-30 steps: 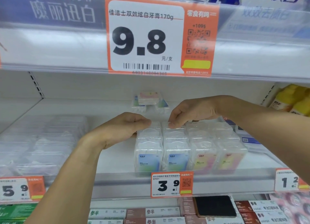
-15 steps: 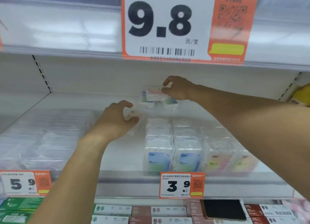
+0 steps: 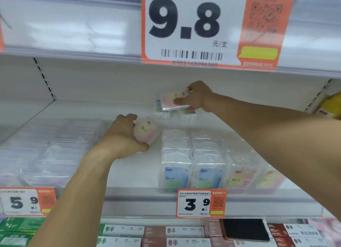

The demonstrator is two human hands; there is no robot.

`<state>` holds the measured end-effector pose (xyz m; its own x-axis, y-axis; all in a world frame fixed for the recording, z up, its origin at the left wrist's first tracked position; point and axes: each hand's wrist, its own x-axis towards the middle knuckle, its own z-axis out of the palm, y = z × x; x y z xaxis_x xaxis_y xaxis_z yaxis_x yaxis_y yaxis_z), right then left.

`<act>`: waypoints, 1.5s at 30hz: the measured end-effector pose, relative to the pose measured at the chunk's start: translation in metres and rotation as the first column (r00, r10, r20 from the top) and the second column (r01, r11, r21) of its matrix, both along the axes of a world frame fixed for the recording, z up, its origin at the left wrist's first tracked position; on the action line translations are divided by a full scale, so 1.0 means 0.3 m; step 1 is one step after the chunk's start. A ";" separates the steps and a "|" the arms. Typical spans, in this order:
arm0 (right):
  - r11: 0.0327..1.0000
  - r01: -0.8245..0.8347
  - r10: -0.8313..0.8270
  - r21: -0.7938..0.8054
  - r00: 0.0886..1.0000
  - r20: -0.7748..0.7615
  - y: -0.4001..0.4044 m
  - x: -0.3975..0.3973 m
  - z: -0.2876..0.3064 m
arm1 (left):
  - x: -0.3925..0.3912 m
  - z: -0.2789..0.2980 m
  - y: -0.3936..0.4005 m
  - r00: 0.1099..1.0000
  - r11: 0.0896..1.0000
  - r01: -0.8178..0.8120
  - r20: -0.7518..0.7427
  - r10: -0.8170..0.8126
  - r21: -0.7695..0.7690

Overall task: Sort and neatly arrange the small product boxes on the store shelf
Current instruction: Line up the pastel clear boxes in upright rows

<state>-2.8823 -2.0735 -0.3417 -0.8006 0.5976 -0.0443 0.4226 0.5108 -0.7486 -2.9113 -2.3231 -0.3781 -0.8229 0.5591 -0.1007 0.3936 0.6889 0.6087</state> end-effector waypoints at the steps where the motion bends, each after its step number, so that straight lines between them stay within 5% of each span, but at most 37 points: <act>1: 0.999 -0.007 0.005 -0.050 0.999 -0.040 -0.002 0.019 0.007 | 0.002 0.000 0.002 1.000 1.000 0.003 -0.010 -0.003 -0.014; 5: 0.979 -0.117 0.103 -0.168 0.990 -0.093 0.018 0.101 0.043 | -0.016 -0.016 0.010 0.997 0.989 -0.074 -0.002 0.075 0.128; 9: 0.964 -0.221 0.232 -0.149 0.971 0.062 0.038 0.185 0.073 | -0.033 -0.015 0.030 0.971 0.872 -0.236 0.082 0.223 0.428; 13: 0.964 -0.261 0.265 -0.049 0.950 0.165 0.048 0.224 0.072 | -0.019 -0.018 0.065 0.958 0.764 -0.246 0.271 0.096 0.596; 19: 0.941 -0.322 0.337 -0.101 0.911 0.237 0.063 0.266 0.058 | 0.010 -0.030 0.111 0.913 0.821 -0.142 0.394 -0.108 0.554; 45: 0.876 -0.337 0.441 -0.346 0.849 0.292 0.038 0.336 0.086 | 0.064 0.026 0.125 0.835 0.860 0.025 0.462 -0.297 0.509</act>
<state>-2.7816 -2.0622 -0.3160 -0.8623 0.1615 -0.4799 0.4925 0.4879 -0.7207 -2.8920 -2.2856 -0.3704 -0.6185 0.7674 -0.1689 0.0114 0.2237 0.9746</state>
